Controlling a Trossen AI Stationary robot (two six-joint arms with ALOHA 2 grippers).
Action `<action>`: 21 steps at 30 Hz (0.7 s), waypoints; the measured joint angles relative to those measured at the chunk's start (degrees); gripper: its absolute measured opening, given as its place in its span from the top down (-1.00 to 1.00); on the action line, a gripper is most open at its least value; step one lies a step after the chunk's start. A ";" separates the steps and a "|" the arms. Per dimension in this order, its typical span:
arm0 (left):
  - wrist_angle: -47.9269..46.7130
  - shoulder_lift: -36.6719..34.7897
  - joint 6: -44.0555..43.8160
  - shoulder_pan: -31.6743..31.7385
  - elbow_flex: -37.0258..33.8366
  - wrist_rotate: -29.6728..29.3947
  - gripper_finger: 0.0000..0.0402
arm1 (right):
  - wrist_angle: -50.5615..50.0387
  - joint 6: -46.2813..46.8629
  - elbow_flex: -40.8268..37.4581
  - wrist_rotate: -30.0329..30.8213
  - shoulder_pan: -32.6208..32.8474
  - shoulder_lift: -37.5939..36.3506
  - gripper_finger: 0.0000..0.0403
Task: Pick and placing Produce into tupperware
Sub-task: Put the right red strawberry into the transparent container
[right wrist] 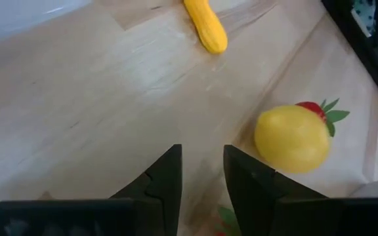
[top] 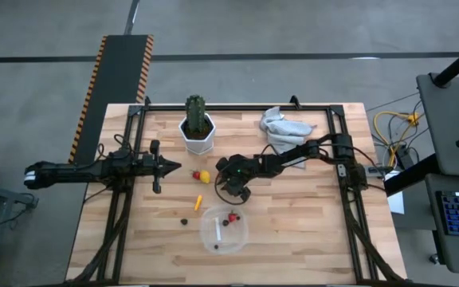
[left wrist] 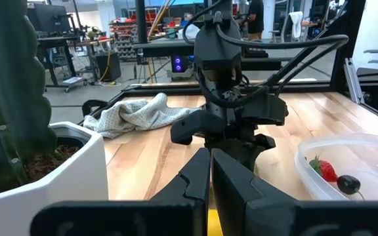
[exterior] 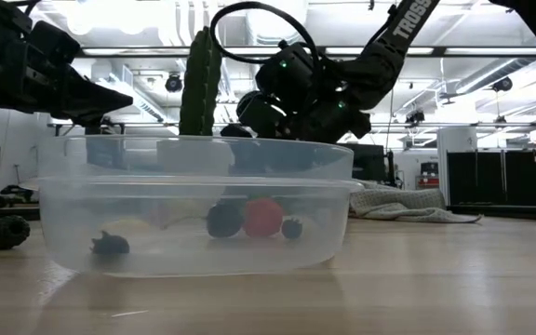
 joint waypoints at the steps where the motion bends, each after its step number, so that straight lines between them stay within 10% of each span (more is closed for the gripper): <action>1: -0.02 -0.02 0.00 0.00 0.00 0.01 1.00 | 0.00 -0.07 0.01 0.01 0.00 0.00 0.48; 21: -0.02 0.00 0.00 0.00 0.00 0.00 1.00 | -0.26 1.35 1.03 3.95 -1.58 -1.71 0.52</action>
